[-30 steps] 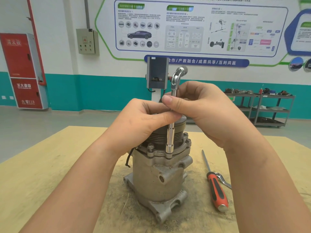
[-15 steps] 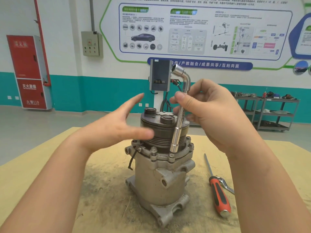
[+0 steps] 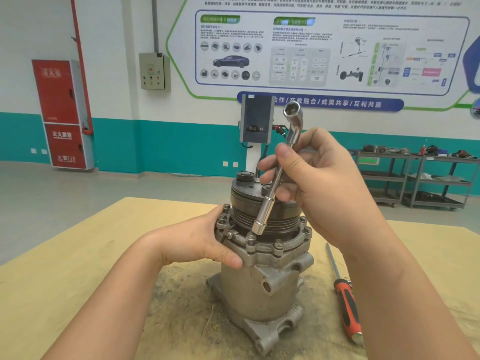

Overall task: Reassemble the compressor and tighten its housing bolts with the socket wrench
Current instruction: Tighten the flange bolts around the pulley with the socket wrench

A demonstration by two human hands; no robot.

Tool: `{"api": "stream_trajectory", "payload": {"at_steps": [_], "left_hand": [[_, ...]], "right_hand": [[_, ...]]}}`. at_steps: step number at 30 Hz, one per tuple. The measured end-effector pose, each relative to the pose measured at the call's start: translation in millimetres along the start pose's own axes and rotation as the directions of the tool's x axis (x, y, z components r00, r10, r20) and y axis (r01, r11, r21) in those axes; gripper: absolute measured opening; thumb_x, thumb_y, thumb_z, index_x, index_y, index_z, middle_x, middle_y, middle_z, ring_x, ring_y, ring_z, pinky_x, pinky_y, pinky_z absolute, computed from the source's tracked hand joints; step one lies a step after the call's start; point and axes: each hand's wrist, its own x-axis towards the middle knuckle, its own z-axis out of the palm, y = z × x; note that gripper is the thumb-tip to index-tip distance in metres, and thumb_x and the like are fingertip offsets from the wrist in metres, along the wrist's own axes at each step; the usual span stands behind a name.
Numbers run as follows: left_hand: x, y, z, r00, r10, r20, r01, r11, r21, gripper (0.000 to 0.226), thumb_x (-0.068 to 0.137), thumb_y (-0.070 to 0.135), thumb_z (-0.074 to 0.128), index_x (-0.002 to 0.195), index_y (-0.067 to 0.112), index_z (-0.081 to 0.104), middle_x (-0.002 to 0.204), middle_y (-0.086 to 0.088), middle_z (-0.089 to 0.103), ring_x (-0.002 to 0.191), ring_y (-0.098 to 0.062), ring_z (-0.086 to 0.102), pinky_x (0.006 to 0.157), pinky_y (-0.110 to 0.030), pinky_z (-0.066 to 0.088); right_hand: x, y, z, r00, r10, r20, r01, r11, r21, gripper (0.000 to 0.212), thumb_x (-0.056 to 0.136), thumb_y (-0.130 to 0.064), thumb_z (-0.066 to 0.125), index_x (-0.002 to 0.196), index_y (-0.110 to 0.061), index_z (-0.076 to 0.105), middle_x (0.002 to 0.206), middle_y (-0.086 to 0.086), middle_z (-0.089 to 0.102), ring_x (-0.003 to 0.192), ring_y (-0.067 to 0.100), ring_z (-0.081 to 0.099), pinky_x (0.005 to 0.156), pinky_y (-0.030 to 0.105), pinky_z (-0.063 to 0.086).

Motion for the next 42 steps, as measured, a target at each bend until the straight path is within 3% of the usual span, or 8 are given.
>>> {"api": "stream_trajectory", "payload": {"at_steps": [6,11,14,17,24,31,37,42], "left_hand": [[-18.8,7.7,24.2,0.964,-0.062,-0.257,0.076,0.996,0.047,0.099,0.038,0.059,0.090,0.126,0.037,0.050,0.119,0.020,0.067,0.113,-0.003,0.062,0.103,-0.039,0.048],[-33.3,29.9,82.6,0.729,-0.105,-0.676,0.308,0.933,0.187,0.096,0.028,0.086,0.066,0.110,0.040,0.042,0.091,0.026,0.060,0.082,0.003,0.057,0.064,-0.020,0.048],[-36.4,39.1,102.3,0.754,-0.182,-0.631,0.379,0.905,0.192,0.135,0.043,0.091,0.062,0.151,0.032,0.006,0.132,0.005,0.059,0.114,-0.018,0.060,0.091,-0.038,0.053],[-41.1,59.6,87.0,0.813,-0.230,-0.535,0.271,0.963,-0.002,0.154,0.031,0.091,0.052,0.151,0.031,-0.024,0.166,0.003,-0.002,0.151,-0.018,0.014,0.122,-0.042,0.018],[-17.8,118.6,41.9,0.728,0.305,-0.613,-0.066,0.922,0.381,0.030,0.080,0.054,0.065,0.103,0.035,0.065,0.134,0.020,0.055,0.129,0.003,0.042,0.088,-0.003,0.028],[9.2,125.5,72.1,0.759,0.271,-0.592,-0.045,0.929,0.368,0.028,0.072,0.059,0.074,0.076,0.032,0.067,0.080,0.016,0.071,0.087,-0.011,0.065,0.092,-0.044,0.047],[11.0,122.6,77.6,0.693,0.277,-0.666,-0.126,0.956,0.267,0.023,0.075,0.057,0.074,0.075,0.034,0.075,0.073,0.020,0.072,0.089,-0.015,0.065,0.096,-0.047,0.046],[10.6,119.0,73.2,0.732,0.262,-0.629,-0.146,0.962,0.231,0.022,0.083,0.054,0.069,0.084,0.034,0.079,0.067,0.023,0.069,0.085,-0.013,0.063,0.097,-0.045,0.045]], "right_hand": [[-0.9,-4.6,-3.2,0.995,0.045,0.089,-0.043,0.999,-0.021,0.010,0.095,-0.010,0.058,0.090,-0.008,0.050,0.076,0.012,0.074,0.069,0.023,0.071,0.046,0.021,0.047],[-1.9,-13.5,-22.3,0.989,0.077,0.126,-0.047,0.973,-0.228,0.015,0.097,-0.005,0.054,0.105,-0.013,0.065,0.084,0.005,0.076,0.078,0.016,0.074,0.056,0.017,0.052],[-3.8,-19.0,-39.7,0.990,0.115,0.079,-0.094,0.969,-0.229,0.014,0.094,-0.002,0.057,0.101,-0.011,0.067,0.082,0.005,0.076,0.080,0.018,0.074,0.060,0.017,0.054],[-3.9,-19.5,-53.8,0.990,0.136,-0.021,-0.137,0.961,-0.239,0.009,0.086,-0.006,0.069,0.095,-0.008,0.066,0.081,0.007,0.076,0.080,0.023,0.074,0.063,0.025,0.058],[-0.7,-14.3,-50.2,0.990,0.049,-0.132,-0.104,0.886,-0.452,0.031,0.068,-0.042,0.081,0.085,-0.020,0.069,0.075,0.001,0.073,0.070,0.022,0.072,0.075,0.048,0.059],[-0.4,-13.5,-55.4,0.994,0.112,0.012,-0.096,0.896,-0.434,0.014,0.094,-0.027,0.061,0.092,-0.025,0.074,0.089,-0.012,0.075,0.088,0.010,0.071,0.089,0.042,0.055],[4.9,-7.8,-56.2,0.999,0.031,-0.022,-0.036,0.932,-0.360,0.027,0.074,-0.033,0.081,0.072,-0.016,0.060,0.075,0.006,0.063,0.074,0.020,0.060,0.073,0.043,0.048],[4.4,-4.7,-58.2,0.989,0.098,0.107,-0.059,0.946,-0.320,0.008,0.091,-0.023,0.066,0.094,-0.018,0.072,0.095,-0.001,0.075,0.095,0.017,0.070,0.095,0.043,0.052]]}}
